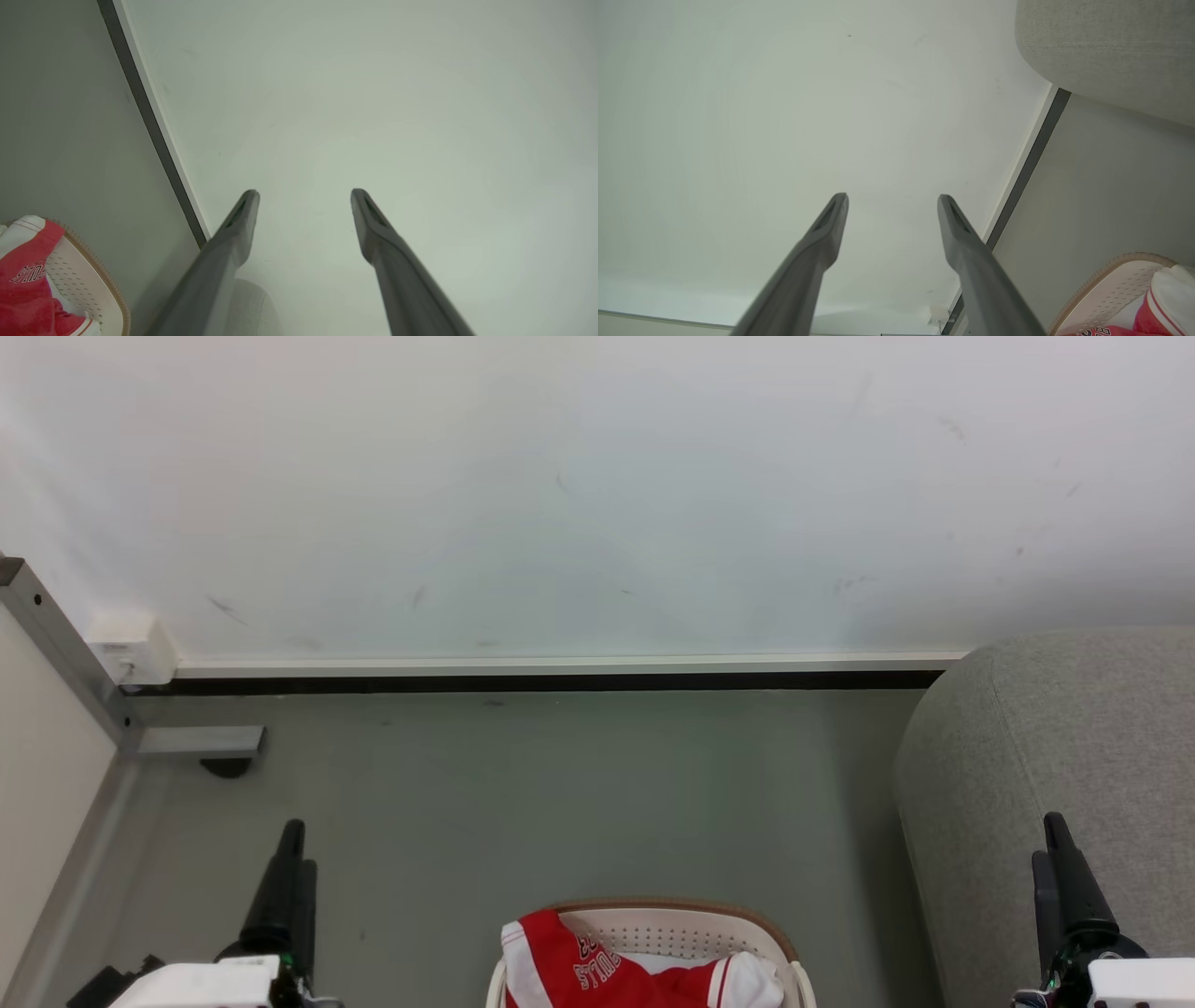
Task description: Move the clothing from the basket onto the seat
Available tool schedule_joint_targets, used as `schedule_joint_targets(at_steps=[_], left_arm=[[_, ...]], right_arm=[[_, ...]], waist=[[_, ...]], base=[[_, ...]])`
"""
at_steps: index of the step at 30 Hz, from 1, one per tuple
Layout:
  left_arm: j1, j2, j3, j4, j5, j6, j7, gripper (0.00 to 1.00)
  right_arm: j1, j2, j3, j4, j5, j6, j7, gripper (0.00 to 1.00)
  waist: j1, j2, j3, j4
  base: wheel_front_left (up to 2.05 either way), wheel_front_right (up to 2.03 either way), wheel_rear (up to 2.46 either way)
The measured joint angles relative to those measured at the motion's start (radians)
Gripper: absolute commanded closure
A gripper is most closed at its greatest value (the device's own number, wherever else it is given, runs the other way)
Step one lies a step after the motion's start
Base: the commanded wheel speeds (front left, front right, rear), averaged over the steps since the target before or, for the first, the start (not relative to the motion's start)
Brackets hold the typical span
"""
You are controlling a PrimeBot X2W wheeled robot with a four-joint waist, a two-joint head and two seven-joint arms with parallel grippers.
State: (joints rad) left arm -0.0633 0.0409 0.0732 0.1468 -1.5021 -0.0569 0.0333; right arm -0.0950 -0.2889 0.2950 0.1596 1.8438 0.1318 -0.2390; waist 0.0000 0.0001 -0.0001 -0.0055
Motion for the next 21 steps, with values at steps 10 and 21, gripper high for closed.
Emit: schedule_joint_targets(at_steps=[10, 21], left_arm=[[0.000, 0.000, 0.000, -0.021, 0.198, -0.010, -0.044, 0.00], [0.002, 0.000, -0.021, -0.045, 0.459, -0.020, -0.079, 0.00]], right_arm=[[0.000, 0.021, -0.028, -0.002, -0.216, 0.000, -0.001, 0.00], [0.000, 0.057, -0.055, 0.032, -0.509, 0.000, -0.008, 0.00]], waist=[[0.0000, -0.0001, -0.001, -0.006], [0.0000, 0.0000, -0.004, -0.012]], base=[[0.00, 0.00, 0.00], [0.00, 0.00, 0.00]])
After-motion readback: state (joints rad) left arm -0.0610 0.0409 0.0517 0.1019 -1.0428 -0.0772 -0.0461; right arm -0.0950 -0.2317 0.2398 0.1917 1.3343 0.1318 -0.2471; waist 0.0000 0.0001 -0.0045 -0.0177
